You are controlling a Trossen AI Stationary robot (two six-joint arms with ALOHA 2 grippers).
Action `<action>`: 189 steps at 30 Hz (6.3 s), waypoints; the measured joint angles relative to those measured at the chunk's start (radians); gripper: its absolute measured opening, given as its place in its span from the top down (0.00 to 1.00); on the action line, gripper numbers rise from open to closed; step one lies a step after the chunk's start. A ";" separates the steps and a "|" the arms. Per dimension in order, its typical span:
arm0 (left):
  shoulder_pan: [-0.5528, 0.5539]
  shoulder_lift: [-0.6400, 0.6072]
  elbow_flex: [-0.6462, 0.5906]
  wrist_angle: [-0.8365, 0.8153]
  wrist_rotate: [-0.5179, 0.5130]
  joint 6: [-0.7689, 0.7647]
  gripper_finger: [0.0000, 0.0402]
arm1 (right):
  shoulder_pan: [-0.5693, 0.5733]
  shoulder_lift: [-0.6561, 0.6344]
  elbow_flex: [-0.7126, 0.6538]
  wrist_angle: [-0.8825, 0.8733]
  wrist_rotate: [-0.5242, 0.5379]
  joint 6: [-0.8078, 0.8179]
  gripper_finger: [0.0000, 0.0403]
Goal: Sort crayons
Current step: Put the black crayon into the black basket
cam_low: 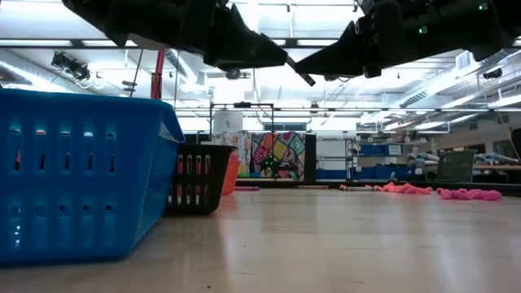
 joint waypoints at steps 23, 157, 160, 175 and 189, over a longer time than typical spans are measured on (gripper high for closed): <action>0.041 0.000 0.000 0.036 0.079 -0.009 0.87 | 0.003 0.000 -0.001 0.016 -0.052 0.008 0.92; 0.928 0.152 0.285 -1.037 0.242 0.230 0.65 | -0.217 0.001 0.000 -0.520 -0.163 0.259 0.72; 0.944 0.152 0.258 -0.996 0.275 0.236 0.65 | -0.217 0.001 0.000 -0.518 -0.178 0.259 0.72; 0.982 0.168 0.245 -0.921 0.381 0.280 0.65 | -0.216 0.001 0.000 -0.518 -0.203 0.262 0.72; 0.980 0.276 0.249 -0.907 0.379 0.300 0.65 | -0.209 0.001 0.000 -0.481 -0.199 0.242 0.72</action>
